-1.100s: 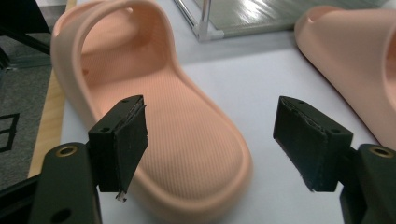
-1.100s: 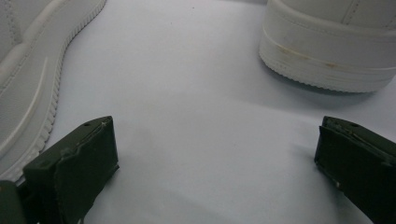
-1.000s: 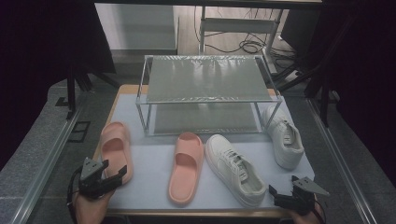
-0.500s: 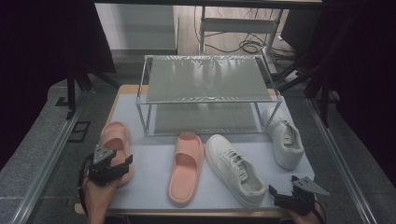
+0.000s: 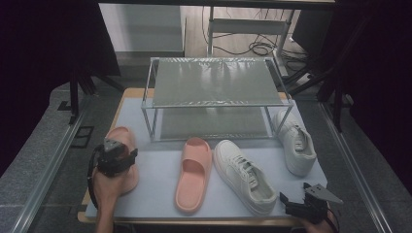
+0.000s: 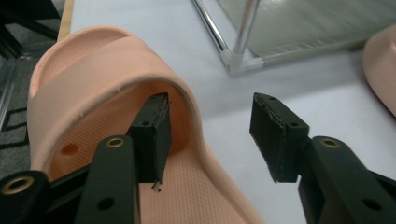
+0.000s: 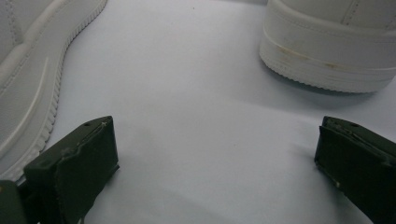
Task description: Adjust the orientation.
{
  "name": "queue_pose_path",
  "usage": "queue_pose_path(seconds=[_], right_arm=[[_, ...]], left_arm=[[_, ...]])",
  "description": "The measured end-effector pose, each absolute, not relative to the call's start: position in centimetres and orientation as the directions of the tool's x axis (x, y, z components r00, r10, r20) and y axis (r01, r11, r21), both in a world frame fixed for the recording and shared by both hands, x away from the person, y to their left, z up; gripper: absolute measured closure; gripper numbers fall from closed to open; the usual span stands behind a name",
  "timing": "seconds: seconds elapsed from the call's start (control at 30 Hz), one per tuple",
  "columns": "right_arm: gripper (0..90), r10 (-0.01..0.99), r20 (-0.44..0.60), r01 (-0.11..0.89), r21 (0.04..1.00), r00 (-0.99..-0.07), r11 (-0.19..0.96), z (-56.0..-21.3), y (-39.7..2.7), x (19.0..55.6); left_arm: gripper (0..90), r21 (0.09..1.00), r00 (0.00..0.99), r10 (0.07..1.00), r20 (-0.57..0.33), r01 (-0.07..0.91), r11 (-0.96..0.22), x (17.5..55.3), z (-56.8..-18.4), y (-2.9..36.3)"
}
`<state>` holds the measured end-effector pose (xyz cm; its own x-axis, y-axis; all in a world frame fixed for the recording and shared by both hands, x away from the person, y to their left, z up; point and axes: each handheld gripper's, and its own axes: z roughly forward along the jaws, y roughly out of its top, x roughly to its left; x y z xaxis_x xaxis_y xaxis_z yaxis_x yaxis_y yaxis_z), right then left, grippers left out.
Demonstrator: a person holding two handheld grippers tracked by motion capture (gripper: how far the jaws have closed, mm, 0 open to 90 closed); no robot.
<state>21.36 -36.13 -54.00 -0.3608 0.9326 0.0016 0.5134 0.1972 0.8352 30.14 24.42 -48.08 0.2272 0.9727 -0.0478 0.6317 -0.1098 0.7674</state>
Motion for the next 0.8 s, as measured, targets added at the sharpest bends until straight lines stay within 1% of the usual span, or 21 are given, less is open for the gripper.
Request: queue_pose_path(seconds=[0.03,0.33,0.43,0.53,0.57,0.6,0.63,0.7,0.8], right_arm=[[0.0,0.933,0.002,0.513,0.835,-0.361,0.197,-54.0,-36.1,21.4],[0.0,0.933,0.002,0.513,0.836,-0.361,0.197,-54.0,-36.1,21.4],[0.0,0.932,0.001,0.514,0.834,-0.362,0.198,-54.0,-36.1,21.4],[0.0,0.932,0.001,0.514,0.835,-0.362,0.198,-54.0,-36.2,21.4],[0.0,0.932,0.001,0.514,0.835,-0.362,0.199,-54.0,-36.2,21.4],[0.0,0.932,0.001,0.514,0.835,-0.362,0.199,-54.0,-36.2,21.4],[0.0,0.932,0.002,0.514,0.835,-0.362,0.198,-54.0,-36.2,21.4],[0.0,0.932,0.002,0.514,0.835,-0.362,0.198,-54.0,-36.2,21.4],[0.0,0.932,0.001,0.513,0.835,-0.363,0.198,-54.0,-36.2,21.4]], left_arm=[[49.2,0.757,0.207,0.977,-0.056,0.647,-0.094,30.6,-48.2,24.5],[54.1,0.719,0.161,0.985,-0.055,0.692,-0.073,32.4,-48.7,24.6],[59.5,0.714,0.152,0.987,-0.044,0.696,-0.076,32.7,-48.8,24.7],[67.1,0.708,0.147,0.989,-0.023,0.701,-0.087,32.7,-48.8,24.5],[70.8,0.703,0.159,0.987,-0.012,0.703,-0.104,32.7,-48.7,24.3],[72.6,0.703,0.159,0.987,-0.012,0.703,-0.104,32.7,-48.7,24.3],[73.9,0.698,0.153,0.988,0.031,0.704,-0.131,32.7,-48.5,23.9],[75.9,0.696,0.149,0.988,0.047,0.704,-0.139,32.6,-48.4,23.8],[81.4,0.703,0.140,0.989,0.052,0.698,-0.136,32.4,-48.3,24.0]])
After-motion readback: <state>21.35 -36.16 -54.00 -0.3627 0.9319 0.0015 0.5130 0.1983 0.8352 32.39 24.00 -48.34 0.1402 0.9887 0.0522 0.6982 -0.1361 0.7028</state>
